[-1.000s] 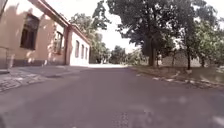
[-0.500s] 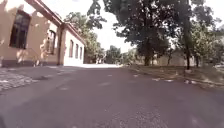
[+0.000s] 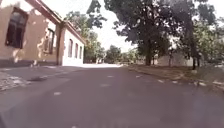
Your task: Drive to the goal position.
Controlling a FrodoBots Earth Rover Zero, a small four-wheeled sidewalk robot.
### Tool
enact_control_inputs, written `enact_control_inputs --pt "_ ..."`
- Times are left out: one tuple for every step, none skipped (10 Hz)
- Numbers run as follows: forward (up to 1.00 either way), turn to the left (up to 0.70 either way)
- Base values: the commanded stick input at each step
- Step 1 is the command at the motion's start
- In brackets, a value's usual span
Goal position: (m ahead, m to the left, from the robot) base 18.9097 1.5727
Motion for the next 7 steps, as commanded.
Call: enact_control_inputs --pt "0.85 0.01" --pt "0.85 0.01" --pt "0.85 0.01" --pt "0.85 0.01" --pt "0.85 0.01" --pt "0.85 0.01" --pt "0.85 0.01"
